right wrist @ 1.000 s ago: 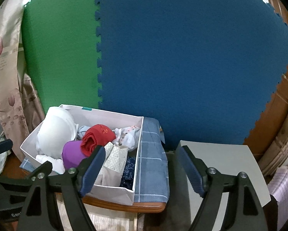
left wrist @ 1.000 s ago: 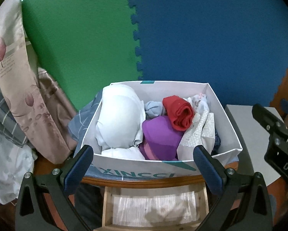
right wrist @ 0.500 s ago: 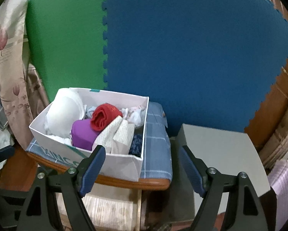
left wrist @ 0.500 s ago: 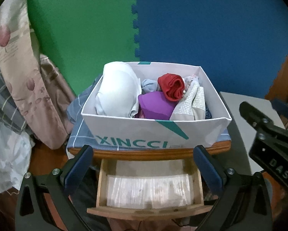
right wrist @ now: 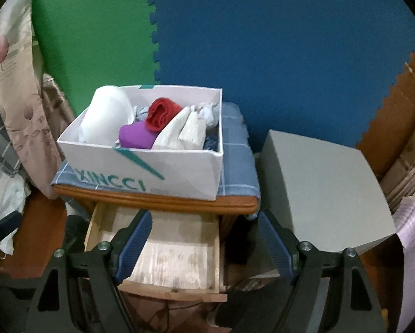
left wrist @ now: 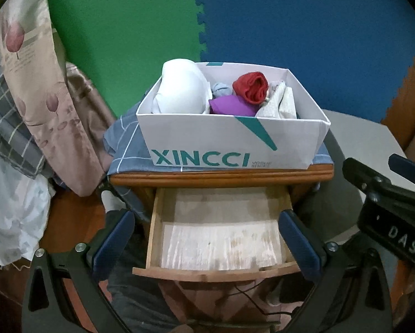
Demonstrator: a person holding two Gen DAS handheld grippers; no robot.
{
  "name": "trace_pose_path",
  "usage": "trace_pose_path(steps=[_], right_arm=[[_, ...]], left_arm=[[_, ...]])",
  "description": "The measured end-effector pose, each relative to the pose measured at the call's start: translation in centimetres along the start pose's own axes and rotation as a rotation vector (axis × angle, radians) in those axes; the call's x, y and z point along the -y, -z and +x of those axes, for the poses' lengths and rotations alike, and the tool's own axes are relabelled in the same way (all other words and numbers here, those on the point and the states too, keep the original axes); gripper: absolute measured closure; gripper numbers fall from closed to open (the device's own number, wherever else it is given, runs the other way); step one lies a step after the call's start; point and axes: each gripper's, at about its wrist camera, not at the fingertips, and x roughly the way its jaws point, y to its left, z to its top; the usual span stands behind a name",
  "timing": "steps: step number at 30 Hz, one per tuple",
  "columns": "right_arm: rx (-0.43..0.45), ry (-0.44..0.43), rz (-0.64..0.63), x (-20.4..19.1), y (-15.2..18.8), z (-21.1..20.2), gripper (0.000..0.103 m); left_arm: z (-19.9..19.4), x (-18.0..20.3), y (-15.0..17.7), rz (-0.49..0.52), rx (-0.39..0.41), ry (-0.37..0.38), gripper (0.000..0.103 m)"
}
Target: Take underwear out of drawer
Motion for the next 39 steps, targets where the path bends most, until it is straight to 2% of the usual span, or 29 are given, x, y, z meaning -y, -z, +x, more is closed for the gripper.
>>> trace_pose_path(steps=[6,25,39], right_arm=[[0.036,0.017,0.017,0.6,-0.6,-1.2,0.022],[0.032,0.014,-0.001,0.3,-0.8,-1.0,0.022],[0.036,0.01,-0.013,0.0,-0.8,-1.1,0.022]], left_arm=[[-0.7,0.0,-0.1,-0.004,0.015,0.001,0.0],[-1.2,0.6,-0.5,0.006,0.033,0.035,0.0],[-1.4,0.9,-0.4,0.017,0.051,0.028,0.0]])
